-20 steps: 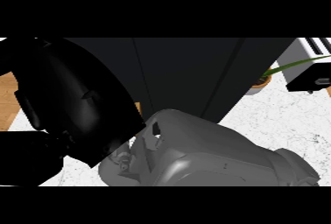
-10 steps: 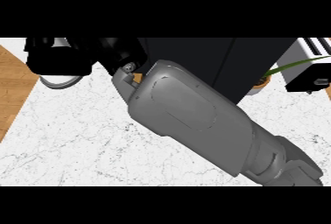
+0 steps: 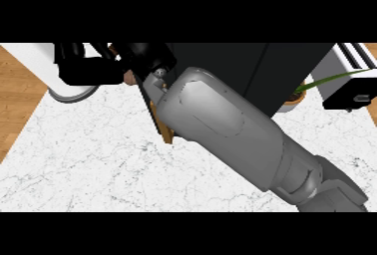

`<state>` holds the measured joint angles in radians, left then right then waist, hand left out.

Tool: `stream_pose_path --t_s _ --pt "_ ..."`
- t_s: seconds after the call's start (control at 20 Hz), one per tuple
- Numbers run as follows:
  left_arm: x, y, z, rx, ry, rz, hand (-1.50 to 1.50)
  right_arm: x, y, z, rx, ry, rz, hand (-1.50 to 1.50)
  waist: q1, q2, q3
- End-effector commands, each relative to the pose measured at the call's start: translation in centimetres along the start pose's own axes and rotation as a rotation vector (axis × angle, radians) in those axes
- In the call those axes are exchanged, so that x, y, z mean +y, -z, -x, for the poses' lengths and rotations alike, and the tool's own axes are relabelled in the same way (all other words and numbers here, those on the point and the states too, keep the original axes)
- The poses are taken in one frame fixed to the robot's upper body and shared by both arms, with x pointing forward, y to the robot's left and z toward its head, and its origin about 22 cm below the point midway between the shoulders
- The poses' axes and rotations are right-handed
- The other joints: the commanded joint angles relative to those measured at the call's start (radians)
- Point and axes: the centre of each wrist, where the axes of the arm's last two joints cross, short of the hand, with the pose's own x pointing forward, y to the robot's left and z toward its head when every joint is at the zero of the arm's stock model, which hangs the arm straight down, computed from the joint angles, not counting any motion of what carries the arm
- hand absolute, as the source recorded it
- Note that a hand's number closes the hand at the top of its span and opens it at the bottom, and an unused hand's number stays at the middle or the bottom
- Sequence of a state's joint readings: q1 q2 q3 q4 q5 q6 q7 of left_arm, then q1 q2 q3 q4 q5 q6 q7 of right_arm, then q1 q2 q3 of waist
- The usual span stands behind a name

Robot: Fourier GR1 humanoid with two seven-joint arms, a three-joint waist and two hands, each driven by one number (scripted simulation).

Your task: Pick up the wine, place it into the cabinet and close the cabinet

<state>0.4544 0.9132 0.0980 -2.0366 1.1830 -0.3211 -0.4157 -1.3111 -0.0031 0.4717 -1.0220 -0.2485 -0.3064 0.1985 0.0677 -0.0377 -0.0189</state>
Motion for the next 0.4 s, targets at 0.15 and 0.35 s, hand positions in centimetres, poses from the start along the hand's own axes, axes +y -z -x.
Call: stream_pose_path --t_s 0.15,0.35 --pt "0.3 0.9 -0.7 -0.016 0.029 0.0 1.5 -7.8 -0.8 7.1 0.187 -0.082 0.205 1.5 -0.042 0.073 0.017" --pt "0.0 0.8 -0.6 -0.006 0.013 0.0 1.5 -7.1 -0.6 7.3 0.181 -0.098 0.196 1.5 -0.033 0.071 0.016"
